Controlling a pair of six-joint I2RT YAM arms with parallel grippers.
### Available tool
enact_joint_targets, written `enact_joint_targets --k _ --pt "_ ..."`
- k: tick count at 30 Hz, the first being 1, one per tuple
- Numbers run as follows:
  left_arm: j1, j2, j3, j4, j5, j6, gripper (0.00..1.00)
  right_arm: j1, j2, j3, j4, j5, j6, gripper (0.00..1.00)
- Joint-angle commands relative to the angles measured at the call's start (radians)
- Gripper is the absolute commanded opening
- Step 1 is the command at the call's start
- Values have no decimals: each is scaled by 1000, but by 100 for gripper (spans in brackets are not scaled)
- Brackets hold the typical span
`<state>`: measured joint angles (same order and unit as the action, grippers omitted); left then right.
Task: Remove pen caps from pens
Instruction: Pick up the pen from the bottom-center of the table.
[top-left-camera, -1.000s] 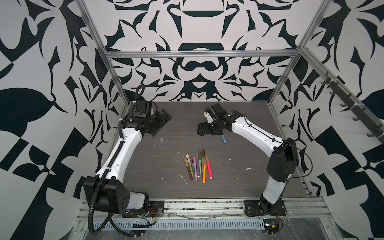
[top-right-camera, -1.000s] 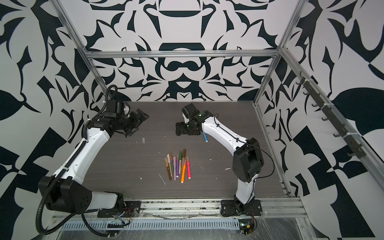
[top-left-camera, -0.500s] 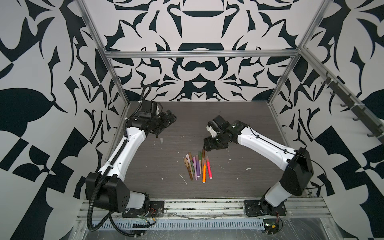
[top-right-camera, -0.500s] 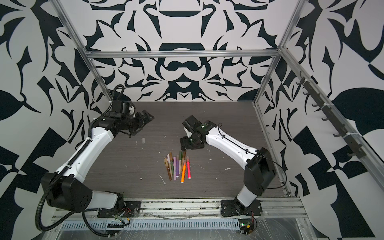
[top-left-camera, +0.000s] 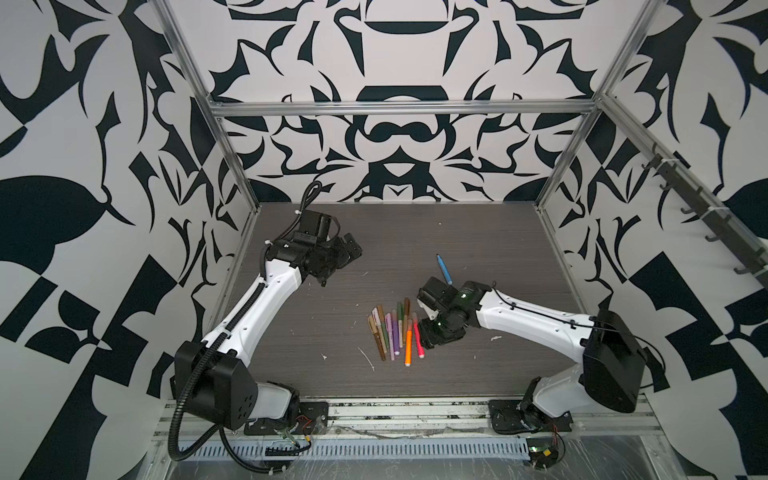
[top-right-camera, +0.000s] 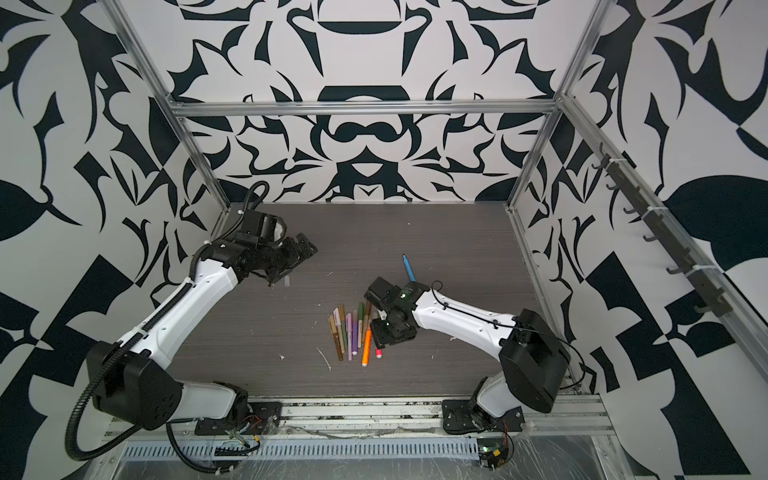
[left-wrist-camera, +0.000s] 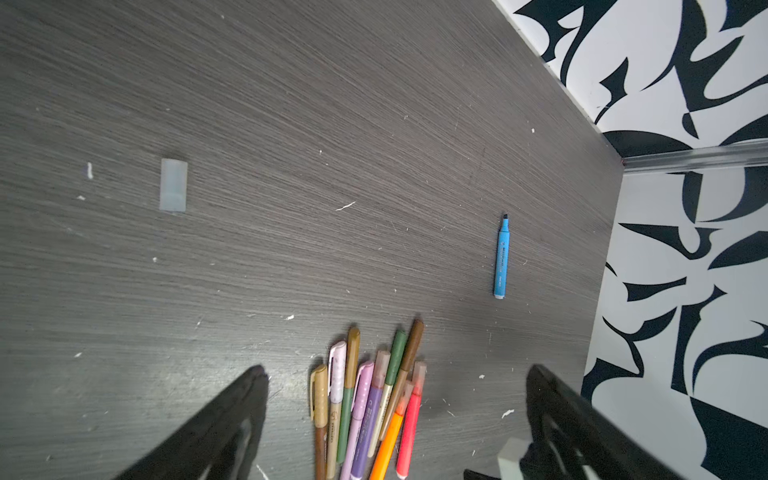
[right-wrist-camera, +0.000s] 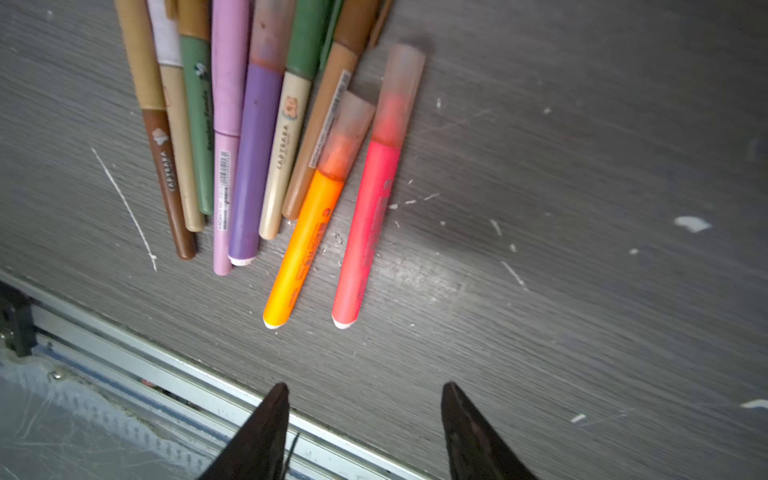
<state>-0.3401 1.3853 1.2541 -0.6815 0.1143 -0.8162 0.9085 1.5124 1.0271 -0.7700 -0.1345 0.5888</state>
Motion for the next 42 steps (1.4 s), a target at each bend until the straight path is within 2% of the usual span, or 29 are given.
enact_joint_targets --k 1,11,21,24,26,27,30,35,38,40,42 --pt "7 7 -15 -39 1 -55 99 40 28 2 77 55 60 52" --pt "37 4 -31 -74 53 -72 99 67 142 36 94 143 91 36" --pt "61 1 16 -115 82 -15 99 98 226 50 118 178 134 33" --pt "66 0 18 -115 96 -15 100 100 248 50 104 195 165 27" --pt "66 5 25 -116 104 -15 98 100 255 58 78 209 182 17" --pt "66 7 30 -121 108 -15 97 100 250 63 71 212 187 12" --pt "66 22 46 -110 129 -18 92 88 210 87 22 239 165 4" --pt "21 92 101 -66 202 -31 93 9 111 160 -108 251 74 0" --pt "-40 138 147 -31 225 -51 95 -88 34 185 -124 167 -15 0" --pt "-84 165 160 14 251 -87 96 -171 -18 188 -84 29 -91 0" --pt "-133 190 155 82 278 -133 95 -254 -50 187 -14 -194 -174 0"
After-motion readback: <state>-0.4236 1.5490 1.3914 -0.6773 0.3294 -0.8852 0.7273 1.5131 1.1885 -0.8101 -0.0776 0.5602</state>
